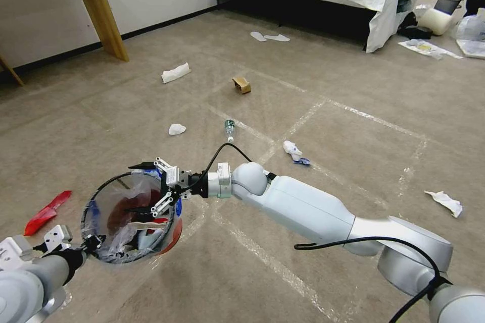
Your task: Pick up the trash bin and place the garbage on the floor into it.
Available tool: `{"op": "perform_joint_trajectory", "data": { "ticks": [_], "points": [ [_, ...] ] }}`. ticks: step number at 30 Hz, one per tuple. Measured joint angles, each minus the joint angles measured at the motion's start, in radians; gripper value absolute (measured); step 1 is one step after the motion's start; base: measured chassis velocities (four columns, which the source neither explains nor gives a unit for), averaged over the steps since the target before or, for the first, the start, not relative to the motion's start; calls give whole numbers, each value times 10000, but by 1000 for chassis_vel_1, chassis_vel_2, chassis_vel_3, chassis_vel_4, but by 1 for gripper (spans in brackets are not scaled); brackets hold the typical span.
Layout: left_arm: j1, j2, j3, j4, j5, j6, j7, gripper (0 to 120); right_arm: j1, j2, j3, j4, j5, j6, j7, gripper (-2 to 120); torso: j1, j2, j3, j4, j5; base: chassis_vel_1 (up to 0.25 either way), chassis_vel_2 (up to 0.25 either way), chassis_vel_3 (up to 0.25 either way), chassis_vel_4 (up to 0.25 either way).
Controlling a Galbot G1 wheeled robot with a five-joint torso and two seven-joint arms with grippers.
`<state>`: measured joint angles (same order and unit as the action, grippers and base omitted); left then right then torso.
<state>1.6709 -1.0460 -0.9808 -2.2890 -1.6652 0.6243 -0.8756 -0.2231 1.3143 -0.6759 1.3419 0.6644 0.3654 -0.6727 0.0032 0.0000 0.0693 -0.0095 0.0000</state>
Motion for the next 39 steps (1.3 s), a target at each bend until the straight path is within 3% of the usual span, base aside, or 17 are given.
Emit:
{"op": "perform_joint_trajectory", "data": {
  "ticks": [7, 9, 12, 15, 19, 21, 26, 29, 39],
  "points": [
    [-4, 55, -34, 102, -55, 17, -62, 0, -551, -210, 1281, 404, 823, -20, 666, 100, 0, 0, 0, 1, 1, 0, 0, 0, 0],
    [-40, 111, -33, 174, -78, 27, -66, 0, -1082, -571, 2546, 736, 1023, -36, 1267, 100, 0, 0, 0, -1, 2, 0, 0, 0, 0],
    [-96, 128, 2, 221, -89, 28, -66, 0, -1335, -757, 3109, 860, 1018, -50, 1557, 100, 0, 0, 0, -1, 2, 0, 0, 0, 0],
    [-173, 147, 76, 288, -106, 43, -66, 0, -2222, -1521, 4454, 1347, 802, -51, 3130, 100, 0, 0, 0, -4, 3, 0, 0, 0, 0],
    [-52, 88, 14, 247, -93, 53, -66, 0, -2573, -1821, 4798, 1491, 644, 58, 3923, 100, 0, 0, 0, -10, 3, 0, 0, 0, 0],
    [78, -7, -132, 105, -95, 61, -94, 0, -3212, -2141, 5441, 1807, 341, 124, 4828, 100, 0, 0, 0, -1, 5, 0, 0, 0, 0],
    [158, -48, -221, 13, -161, 88, -243, 0, -3868, -2260, 6353, 2209, -188, -47, 5359, 100, -1, 1, -1, 0, 5, 0, 0, 0, 0],
    [172, -1, -232, -2, -460, 223, -626, 0, -4637, -2525, 7189, 2574, -619, -314, 6065, 100, -1, 0, -1, -3, 2, 0, 0, 0, 0],
    [168, 312, -451, -6, -1357, 351, -1321, 0, -6820, -3194, 8605, 4064, -265, -849, 6841, 100, -1, 0, -1, -3, 3, 0, 0, 0, 0]
  ]
}}
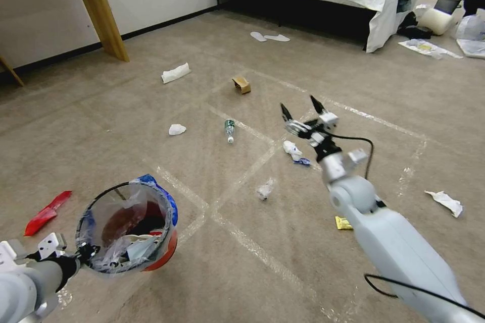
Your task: Pick up the trash bin and place the garbage on the floor into it.
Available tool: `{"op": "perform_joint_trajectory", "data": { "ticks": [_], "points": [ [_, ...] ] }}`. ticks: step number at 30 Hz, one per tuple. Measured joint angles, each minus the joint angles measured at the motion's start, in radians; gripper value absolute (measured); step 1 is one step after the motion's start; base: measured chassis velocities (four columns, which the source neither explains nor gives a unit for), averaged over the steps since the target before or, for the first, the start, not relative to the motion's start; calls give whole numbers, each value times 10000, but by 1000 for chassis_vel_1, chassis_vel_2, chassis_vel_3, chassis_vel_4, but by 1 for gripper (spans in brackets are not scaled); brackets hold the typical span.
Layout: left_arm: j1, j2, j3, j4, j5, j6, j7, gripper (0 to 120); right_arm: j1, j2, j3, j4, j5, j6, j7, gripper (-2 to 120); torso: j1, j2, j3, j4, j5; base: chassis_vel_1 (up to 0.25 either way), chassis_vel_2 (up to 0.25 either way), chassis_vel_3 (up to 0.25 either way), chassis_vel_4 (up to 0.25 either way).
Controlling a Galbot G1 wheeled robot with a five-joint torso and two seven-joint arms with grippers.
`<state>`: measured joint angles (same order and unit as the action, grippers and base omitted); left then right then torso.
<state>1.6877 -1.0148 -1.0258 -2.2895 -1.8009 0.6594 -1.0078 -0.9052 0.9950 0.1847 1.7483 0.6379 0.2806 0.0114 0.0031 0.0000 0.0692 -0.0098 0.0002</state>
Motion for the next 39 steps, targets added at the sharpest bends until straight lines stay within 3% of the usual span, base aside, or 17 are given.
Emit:
{"op": "perform_joint_trajectory", "data": {
  "ticks": [7, 17, 25, 39],
  "points": [
    [-116, 21, 36, 46, -82, 6, -98, 0, -1085, -79, 659, 321, -732, -28, 347, 100, 0, 0, 0, 1, -2, 0, 0, 0, 0],
    [-122, -82, 12, -12, -48, 5, -99, 0, -2332, 713, 1331, 670, -1608, 883, 773, 100, 0, 1, 1, 3, -2, 0, 0, 0, 0],
    [-126, -330, 68, -36, 116, 13, -56, 0, -3849, 1297, 2187, 1075, -2133, 1456, 64, 100, 0, 0, 0, -1, -3, 0, 0, 0, 0],
    [27, -443, 36, -119, 309, 15, 5, 0, -4773, 2171, 2350, 906, -3143, 2315, -401, 100, 0, 1, 0, 2, -3, 0, 0, 0, 0]
  ]
}}
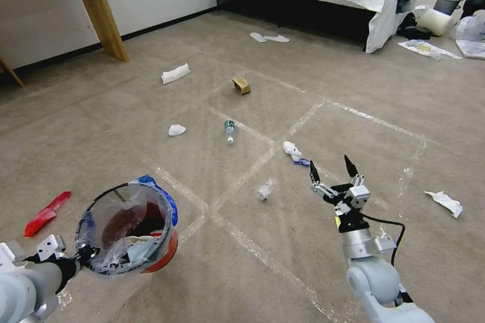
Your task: Pick up the trash bin and place the garbage on the floor into it.
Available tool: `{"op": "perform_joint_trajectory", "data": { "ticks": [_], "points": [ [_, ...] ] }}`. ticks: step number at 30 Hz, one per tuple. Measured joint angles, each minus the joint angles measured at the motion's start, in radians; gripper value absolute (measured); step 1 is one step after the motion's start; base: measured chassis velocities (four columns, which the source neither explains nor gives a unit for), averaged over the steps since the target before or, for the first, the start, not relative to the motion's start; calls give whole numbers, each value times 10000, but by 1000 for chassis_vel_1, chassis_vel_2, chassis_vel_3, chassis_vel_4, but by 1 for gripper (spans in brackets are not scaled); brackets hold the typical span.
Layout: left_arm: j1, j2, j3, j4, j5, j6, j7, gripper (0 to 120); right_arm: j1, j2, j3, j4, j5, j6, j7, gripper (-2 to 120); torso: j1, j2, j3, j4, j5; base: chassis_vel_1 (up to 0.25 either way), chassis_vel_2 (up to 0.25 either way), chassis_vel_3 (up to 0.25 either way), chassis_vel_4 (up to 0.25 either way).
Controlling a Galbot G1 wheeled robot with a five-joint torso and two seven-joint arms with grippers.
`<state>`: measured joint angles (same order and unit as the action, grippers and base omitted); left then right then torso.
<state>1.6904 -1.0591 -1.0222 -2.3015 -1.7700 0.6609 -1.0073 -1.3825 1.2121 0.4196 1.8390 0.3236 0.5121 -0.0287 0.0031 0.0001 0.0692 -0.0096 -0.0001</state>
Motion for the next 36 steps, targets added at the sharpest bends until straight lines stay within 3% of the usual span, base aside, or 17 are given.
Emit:
{"op": "perform_joint_trajectory", "data": {
  "ticks": [8, 36],
  "points": [
    [-28, 24, 21, 37, 38, -3, 36, 0, -116, 278, 29, -104, -325, 256, -79, 100, 1, 0, 1, 0, 0, -67, 64, 60, -65],
    [32, 67, 32, -23, 112, -26, 96, 0, 122, 222, -63, -200, -324, 278, -116, 100, 2, 0, 1, 0, 1, -77, 73, 73, -86]
  ]
}}
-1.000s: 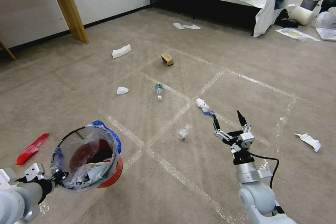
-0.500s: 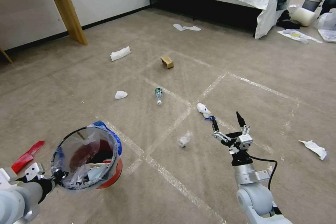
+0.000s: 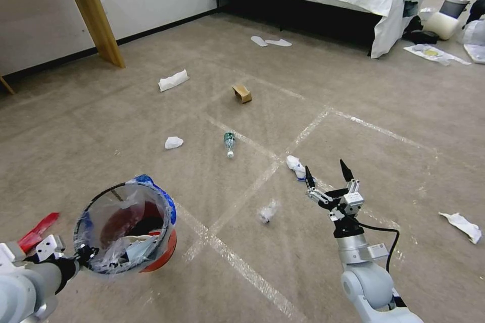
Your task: Pick up the trash bin and place the garbage on the floor into it.
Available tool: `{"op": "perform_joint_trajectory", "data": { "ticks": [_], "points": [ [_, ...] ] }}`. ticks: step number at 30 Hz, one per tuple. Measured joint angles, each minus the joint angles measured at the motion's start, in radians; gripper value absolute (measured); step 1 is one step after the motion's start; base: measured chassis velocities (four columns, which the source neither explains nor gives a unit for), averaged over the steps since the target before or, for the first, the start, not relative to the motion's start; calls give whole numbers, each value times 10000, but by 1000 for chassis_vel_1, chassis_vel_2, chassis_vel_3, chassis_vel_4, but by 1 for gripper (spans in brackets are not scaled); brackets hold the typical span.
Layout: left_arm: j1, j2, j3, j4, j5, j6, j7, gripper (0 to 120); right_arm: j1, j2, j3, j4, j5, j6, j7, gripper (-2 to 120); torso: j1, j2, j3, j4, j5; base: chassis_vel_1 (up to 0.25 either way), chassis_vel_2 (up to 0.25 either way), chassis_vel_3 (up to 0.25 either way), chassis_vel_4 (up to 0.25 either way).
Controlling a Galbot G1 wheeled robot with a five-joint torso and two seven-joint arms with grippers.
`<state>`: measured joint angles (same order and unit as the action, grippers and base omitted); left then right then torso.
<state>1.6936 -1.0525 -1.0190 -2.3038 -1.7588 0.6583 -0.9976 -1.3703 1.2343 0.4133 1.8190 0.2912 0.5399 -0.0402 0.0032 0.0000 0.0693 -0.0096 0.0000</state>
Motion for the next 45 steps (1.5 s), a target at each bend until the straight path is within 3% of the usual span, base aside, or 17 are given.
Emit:
{"op": "perform_joint_trajectory", "data": {
  "ticks": [12, 17, 21, 23, 24, 26, 27, 29, 30, 32, 36, 39, 42, 45],
  "points": [
    [81, -20, -10, -74, 72, -16, 15, 0, -67, 21, -43, -85, 16, 108, -187, 100, -1, 0, -1, 0, -1, -95, 91, 96, -89],
    [73, -61, 15, -80, 129, -18, 28, 0, 68, 19, -125, -346, -415, 195, 182, 100, 0, 0, 0, 0, 0, -126, 132, 117, -113],
    [38, -80, 61, -80, 145, -19, 42, 0, 245, -168, -98, -599, -558, 190, 382, 100, 1, -1, 2, 0, 2, -102, 98, 73, -84],
    [42, -80, 107, -75, 208, -20, 87, 0, 541, -915, 110, -865, -405, -173, 153, 100, 0, -2, 0, -2, 3, -18, 29, 26, -16],
    [42, -80, 107, -75, 208, -20, 87, 0, 541, -915, 110, -865, -405, -173, 153, 100, 0, -2, 0, -2, 3, 0, 0, 0, 0],
    [47, -47, 111, -62, 221, -19, 105, 0, 878, -2012, 18, -1127, 375, -332, -542, 100, -1, -1, -1, 0, -1, 0, 0, 0, 0],
    [47, -47, 111, -62, 221, -19, 105, 0, 878, -2012, 18, -1127, 375, -332, -542, 100, -1, -1, -1, 0, -1, 0, 0, 0, 0],
    [38, 14, 124, -62, 223, -20, 109, 0, 1324, -3012, -289, -1555, 1116, -368, -1199, 100, -1, -1, -1, -1, 0, 0, 0, 0, 0],
    [38, 14, 124, -62, 223, -20, 109, 0, 1324, -3012, -289, -1555, 1116, -368, -1199, 100, -1, -1, -1, -1, 0, 0, 0, 0, 0],
    [-34, 31, 135, -75, 223, -20, 114, 0, 1889, -3844, -686, -2250, 1940, -157, -2201, 100, 0, -2, 0, 1, 5, 0, 0, 0, 0],
    [-68, -6, 136, -75, 228, -14, 140, 0, 2165, -4463, -1051, -2504, 2771, -150, -3332, 100, -1, -1, -1, 1, 0, 0, 0, 0, 0],
    [-80, -23, 149, 0, 273, -5, 206, 0, 2537, -5084, -1528, -2775, 3308, -82, -4927, 100, -1, -2, -1, -1, 0, 0, 0, 0, 0],
    [-97, -17, 152, 4, 274, -4, 213, 0, 2701, -5253, -1748, -2892, 3377, -16, -5329, 100, 0, -1, 0, 0, -1, 0, 0, 0, 0],
    [-143, 2, 154, -3, 277, -3, 225, 0, 3255, -5575, -2260, -3401, 3398, 106, -6367, 100, -1, -1, 0, -1, 0, 0, 0, 0, 0]
  ]
}}
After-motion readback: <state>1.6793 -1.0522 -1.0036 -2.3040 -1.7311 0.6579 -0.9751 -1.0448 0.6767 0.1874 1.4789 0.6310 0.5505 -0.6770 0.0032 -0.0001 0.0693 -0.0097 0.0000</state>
